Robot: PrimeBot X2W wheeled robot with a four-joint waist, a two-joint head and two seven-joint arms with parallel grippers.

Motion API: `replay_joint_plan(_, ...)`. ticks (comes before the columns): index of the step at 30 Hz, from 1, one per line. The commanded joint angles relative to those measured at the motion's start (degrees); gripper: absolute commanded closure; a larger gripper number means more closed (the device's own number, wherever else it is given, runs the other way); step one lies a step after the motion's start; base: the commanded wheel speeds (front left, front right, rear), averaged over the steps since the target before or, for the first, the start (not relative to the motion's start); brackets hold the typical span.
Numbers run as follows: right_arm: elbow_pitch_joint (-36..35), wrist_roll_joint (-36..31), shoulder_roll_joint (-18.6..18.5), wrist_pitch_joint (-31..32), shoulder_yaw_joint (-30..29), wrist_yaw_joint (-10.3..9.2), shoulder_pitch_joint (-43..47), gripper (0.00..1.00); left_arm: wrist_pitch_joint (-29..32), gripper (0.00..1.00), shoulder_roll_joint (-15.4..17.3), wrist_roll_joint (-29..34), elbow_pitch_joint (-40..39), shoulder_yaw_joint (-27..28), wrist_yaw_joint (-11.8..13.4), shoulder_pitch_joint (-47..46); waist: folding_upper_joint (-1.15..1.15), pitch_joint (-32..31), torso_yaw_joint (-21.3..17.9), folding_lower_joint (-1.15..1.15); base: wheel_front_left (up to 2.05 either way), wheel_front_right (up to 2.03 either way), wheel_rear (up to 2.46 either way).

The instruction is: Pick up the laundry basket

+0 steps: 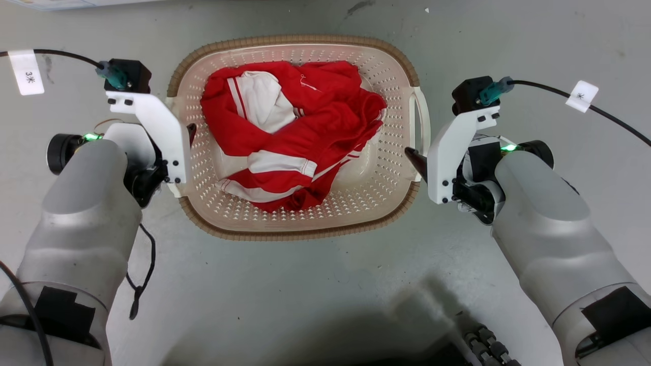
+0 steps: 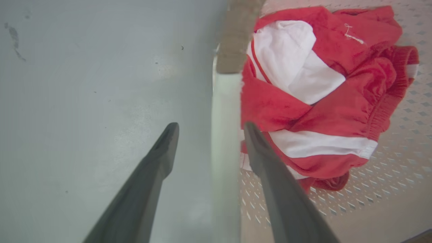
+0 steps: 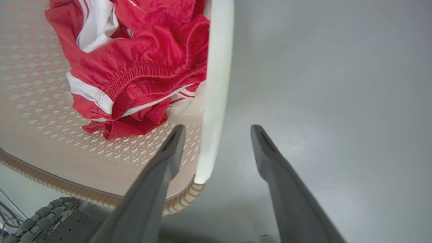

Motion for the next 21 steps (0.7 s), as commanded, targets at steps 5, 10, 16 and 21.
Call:
replay_joint_plan(5,1.1,3.5,0.1,0.0,3.4,-0.04,-2.3,0.0,-0.2,0.0,0.3,-0.7,1.9,-1.4,0.0,-1.7,0.0,1.1,-0.1,-0.01,0.0,0.0,0.0)
replay_joint_plan(10,2.1,6.5,0.1,-0.1,6.0,-0.04,-3.7,0.0,-0.6,0.0,-0.5,-1.4,3.8,-2.1,0.0,-2.7,0.0,1.7,-0.1,-0.01,0.0,0.0,0.0)
replay_joint_plan(16,3.4,9.6,0.1,-0.2,8.6,-0.04,-4.8,0.81,0.1,0.78,-1.6,-2.7,5.5,-2.6,0.0,-3.6,0.0,2.1,0.1,-0.01,0.0,0.0,0.0)
replay_joint_plan(21,4.4,11.7,0.1,-0.2,10.7,-0.03,-5.5,1.0,1.3,1.0,-1.9,-4.1,5.8,-3.5,0.0,-3.6,0.0,1.8,0.3,-0.01,0.0,0.0,0.0)
